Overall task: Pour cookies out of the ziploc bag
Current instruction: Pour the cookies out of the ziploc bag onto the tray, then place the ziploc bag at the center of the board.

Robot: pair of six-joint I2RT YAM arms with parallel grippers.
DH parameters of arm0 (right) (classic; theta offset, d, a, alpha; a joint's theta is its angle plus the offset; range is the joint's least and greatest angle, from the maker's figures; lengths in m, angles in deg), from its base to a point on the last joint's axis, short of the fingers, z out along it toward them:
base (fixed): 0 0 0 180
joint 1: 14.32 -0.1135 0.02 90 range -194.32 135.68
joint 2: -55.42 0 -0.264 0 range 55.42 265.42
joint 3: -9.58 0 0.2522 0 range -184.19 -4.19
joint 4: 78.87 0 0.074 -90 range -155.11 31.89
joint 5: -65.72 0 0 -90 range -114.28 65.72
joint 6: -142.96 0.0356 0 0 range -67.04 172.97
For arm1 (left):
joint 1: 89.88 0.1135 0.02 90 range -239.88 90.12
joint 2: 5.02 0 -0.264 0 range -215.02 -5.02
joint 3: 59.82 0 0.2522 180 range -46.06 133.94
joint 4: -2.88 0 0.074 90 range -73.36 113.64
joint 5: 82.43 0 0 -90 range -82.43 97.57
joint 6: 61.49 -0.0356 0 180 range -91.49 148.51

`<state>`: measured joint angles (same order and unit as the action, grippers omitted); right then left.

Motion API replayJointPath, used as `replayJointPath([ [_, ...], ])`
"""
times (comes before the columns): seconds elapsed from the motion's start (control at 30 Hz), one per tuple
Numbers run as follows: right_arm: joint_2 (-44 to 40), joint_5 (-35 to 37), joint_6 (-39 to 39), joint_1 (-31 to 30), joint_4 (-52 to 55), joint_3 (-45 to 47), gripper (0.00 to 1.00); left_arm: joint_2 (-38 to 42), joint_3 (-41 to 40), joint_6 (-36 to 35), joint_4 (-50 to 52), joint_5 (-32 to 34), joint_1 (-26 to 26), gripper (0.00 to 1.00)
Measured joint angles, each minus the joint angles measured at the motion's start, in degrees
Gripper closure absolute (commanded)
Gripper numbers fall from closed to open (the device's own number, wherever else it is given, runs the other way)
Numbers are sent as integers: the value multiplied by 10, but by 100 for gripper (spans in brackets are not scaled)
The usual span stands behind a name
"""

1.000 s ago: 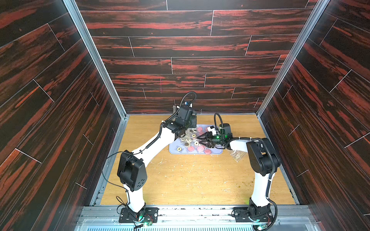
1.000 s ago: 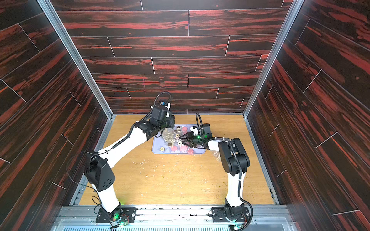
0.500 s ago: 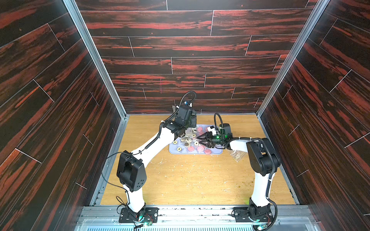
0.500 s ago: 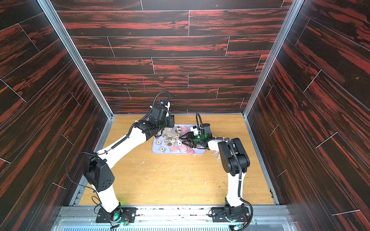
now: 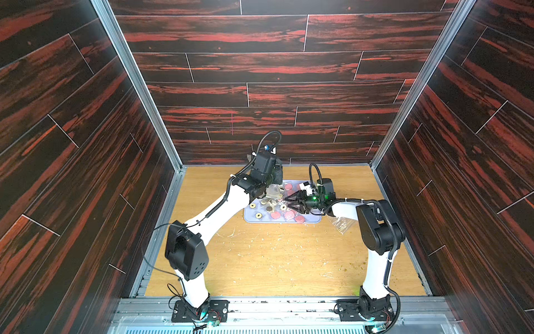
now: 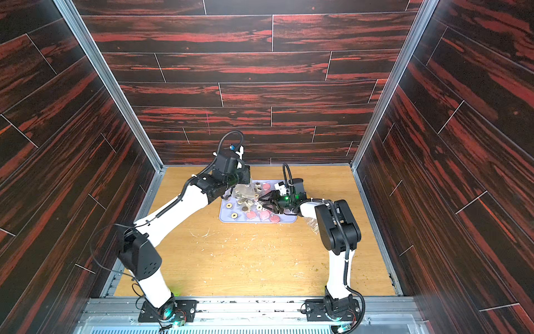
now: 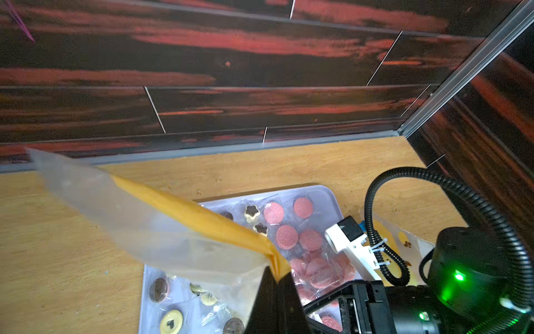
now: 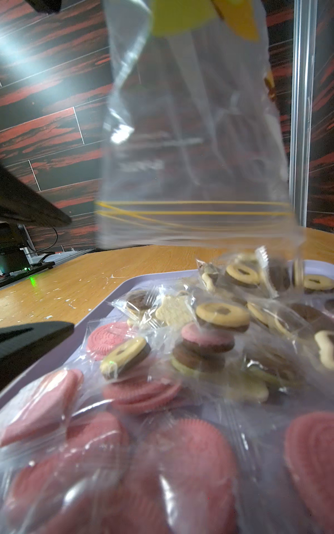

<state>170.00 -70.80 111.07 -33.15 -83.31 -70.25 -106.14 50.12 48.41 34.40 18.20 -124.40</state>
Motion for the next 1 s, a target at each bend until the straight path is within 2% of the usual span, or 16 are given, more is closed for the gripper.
replayJointPath([
  [0.37,-106,25,-75,0,67,3,42,64,-32,-31,15,53,12,100],
  [0.6,-178,73,-159,1,163,9,41,155,-136,-34,22,75,81,100],
  [0.67,-195,86,-177,1,183,12,36,182,-167,-35,25,97,99,100],
  [1.0,-293,137,-233,3,251,80,27,313,-330,-21,46,165,149,100],
])
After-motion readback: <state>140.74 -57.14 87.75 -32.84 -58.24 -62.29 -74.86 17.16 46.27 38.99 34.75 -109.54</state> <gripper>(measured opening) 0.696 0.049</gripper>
